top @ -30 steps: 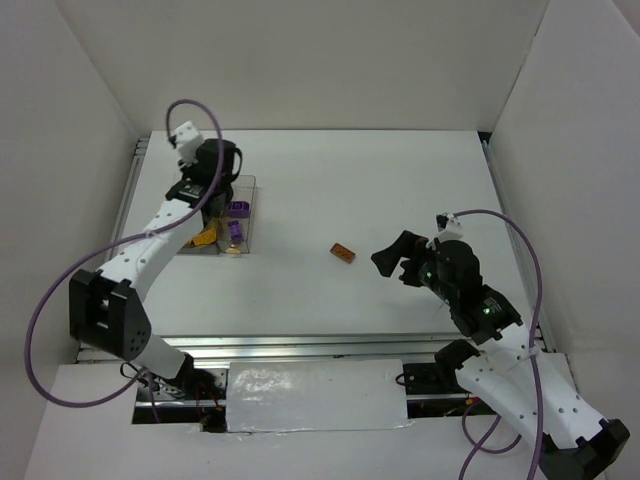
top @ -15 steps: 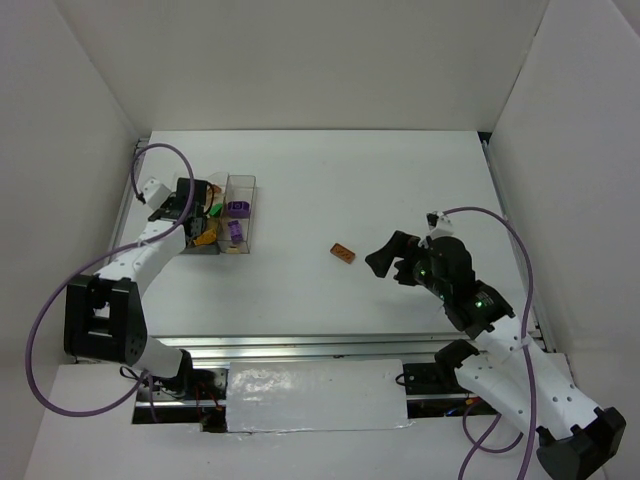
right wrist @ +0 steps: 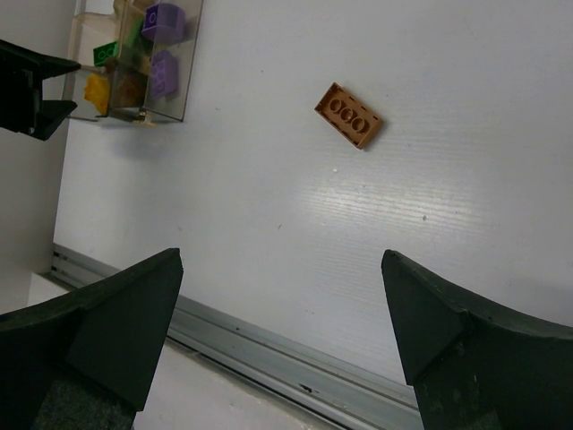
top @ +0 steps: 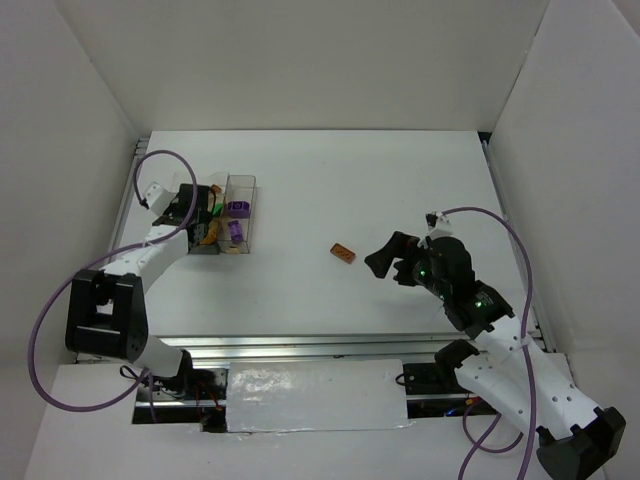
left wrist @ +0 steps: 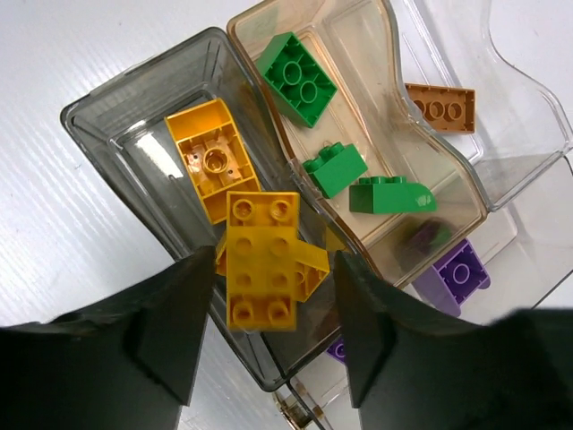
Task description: Sort the legos into containers by color
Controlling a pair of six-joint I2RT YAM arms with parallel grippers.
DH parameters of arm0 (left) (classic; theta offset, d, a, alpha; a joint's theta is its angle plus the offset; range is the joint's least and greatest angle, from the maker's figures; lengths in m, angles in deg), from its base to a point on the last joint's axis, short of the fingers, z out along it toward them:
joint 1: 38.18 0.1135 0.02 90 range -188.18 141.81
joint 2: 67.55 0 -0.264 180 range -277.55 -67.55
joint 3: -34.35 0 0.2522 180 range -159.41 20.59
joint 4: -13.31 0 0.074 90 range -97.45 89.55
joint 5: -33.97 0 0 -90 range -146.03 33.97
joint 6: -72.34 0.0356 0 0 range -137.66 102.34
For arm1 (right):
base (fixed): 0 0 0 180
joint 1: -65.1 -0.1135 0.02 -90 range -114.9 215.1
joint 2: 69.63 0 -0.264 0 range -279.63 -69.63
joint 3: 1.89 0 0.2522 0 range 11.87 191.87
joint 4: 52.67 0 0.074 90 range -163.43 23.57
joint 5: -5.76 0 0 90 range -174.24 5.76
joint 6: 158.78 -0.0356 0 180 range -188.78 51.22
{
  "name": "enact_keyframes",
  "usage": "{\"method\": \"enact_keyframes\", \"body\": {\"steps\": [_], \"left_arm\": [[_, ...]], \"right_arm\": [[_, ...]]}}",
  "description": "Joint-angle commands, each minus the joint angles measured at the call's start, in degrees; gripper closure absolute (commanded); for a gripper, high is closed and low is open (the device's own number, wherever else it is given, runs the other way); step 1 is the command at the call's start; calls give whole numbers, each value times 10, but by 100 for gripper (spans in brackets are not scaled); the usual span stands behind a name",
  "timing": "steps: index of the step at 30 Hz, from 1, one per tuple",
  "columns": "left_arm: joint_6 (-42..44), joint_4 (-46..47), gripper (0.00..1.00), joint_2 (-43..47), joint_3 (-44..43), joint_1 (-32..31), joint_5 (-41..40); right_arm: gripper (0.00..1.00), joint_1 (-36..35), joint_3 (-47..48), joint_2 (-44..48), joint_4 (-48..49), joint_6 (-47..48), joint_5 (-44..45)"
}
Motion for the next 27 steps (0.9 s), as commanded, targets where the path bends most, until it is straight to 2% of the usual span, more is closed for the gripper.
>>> {"method": "enact_keyframes", "body": {"steps": [1, 4, 9, 13, 17, 19, 21, 24, 25, 27], "left_arm": [[-18, 34, 27, 4, 8, 3, -11], [-31, 24, 16, 8, 12, 3, -23], [-23, 24, 8, 31, 20, 2, -21], [57, 56, 3, 89, 16, -32, -21], [128, -5, 0, 103, -48, -119, -53], [188, 5, 0, 102, -68, -161, -38], [232, 33, 1, 81, -83, -230, -26], [283, 51, 0, 27, -104, -287, 45], [297, 57, 1, 10, -108, -297, 90], [322, 84, 0, -40, -119, -333, 131]], "right_arm": [[0, 0, -8, -1, 25, 11, -10], [0, 0, -11, -2, 28, 10, -12], [0, 0, -13, -13, 35, 10, -17], [0, 0, -14, -25, 42, 6, -6], [0, -1, 6, -58, 21, 2, 39], [0, 0, 22, -61, 6, -5, 69], [0, 0, 37, -51, -7, -17, 109], [0, 0, 66, -18, -51, -35, 176], [0, 0, 74, 3, -74, -39, 190], [0, 0, 88, 26, -92, -39, 205]]}}
